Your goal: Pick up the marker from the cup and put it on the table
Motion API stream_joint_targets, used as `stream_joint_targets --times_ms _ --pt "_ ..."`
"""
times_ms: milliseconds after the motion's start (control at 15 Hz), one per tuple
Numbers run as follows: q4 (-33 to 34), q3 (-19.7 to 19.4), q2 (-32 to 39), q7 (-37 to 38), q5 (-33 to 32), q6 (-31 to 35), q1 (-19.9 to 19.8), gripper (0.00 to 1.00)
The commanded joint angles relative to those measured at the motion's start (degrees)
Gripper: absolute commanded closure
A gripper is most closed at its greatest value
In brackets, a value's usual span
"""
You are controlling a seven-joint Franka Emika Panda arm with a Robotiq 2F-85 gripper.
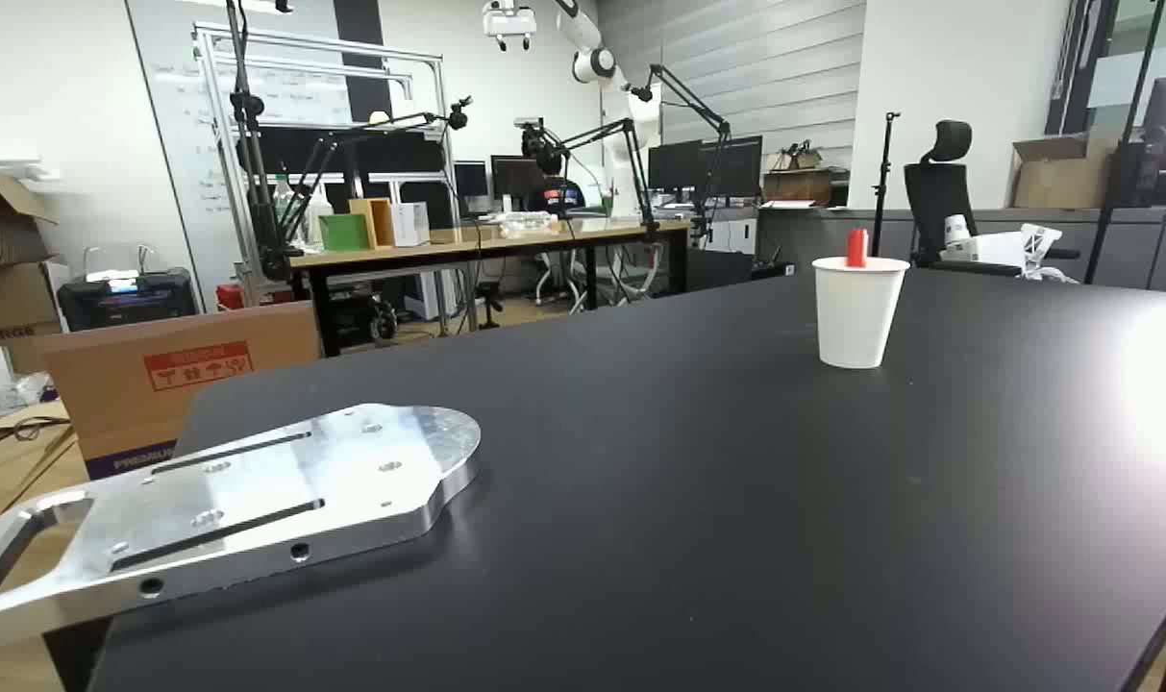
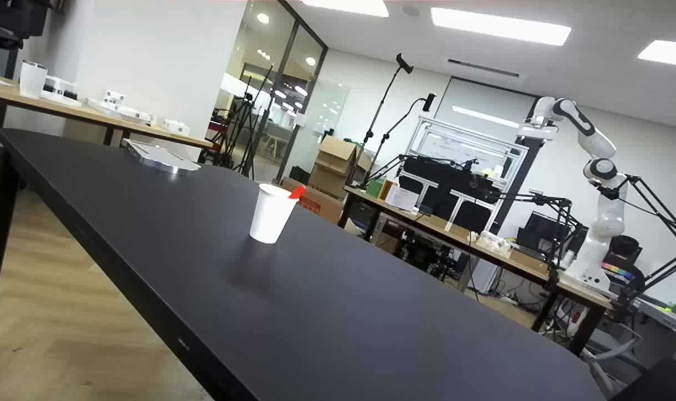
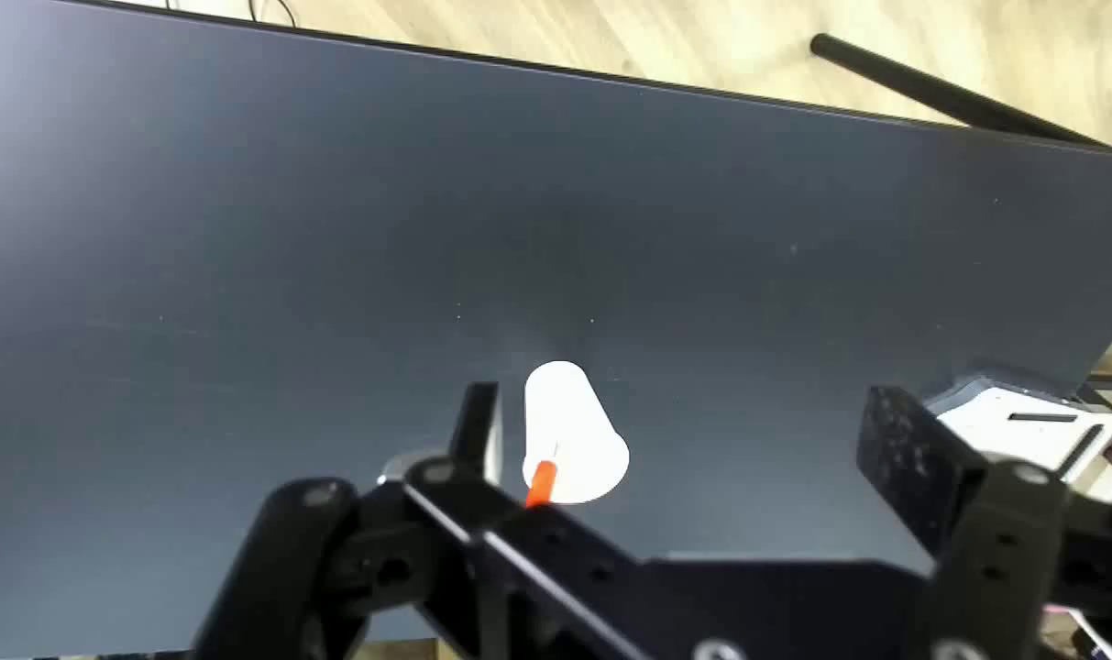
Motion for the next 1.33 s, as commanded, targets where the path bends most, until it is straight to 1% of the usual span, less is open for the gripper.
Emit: stream_joint_targets --times_ms 0,533,600,667,800,933,1133,1200,1267 --pt "0.13 0.36 0.16 -0.28 0.37 -0.15 -0.42 0.00" --pt "0.13 0.36 0.15 -0.28 0.37 -0.15 -0.42 0.00" --pt "0.25 0.36 1.16 0.02 0.15 1.36 -0.63 0.00" --pt "0.52 0.17 2.59 0.17 0.05 3.24 -0.70 0.00" --pt "1.36 -0.66 7.10 -0.05 0.50 9.51 -0.14 0.00" --pt "2.49 -1.20 13.14 0.13 1.05 16.54 0.32 0.00" --pt "4.97 -2.73 23.95 -0.38 3.89 27.00 1.83 0.00" --pt "5.87 -4.45 27.28 -0.50 5.05 29.99 3.80 0.00" --pt "7.17 -5.32 30.81 -0.51 7.00 32.61 5.10 0.00"
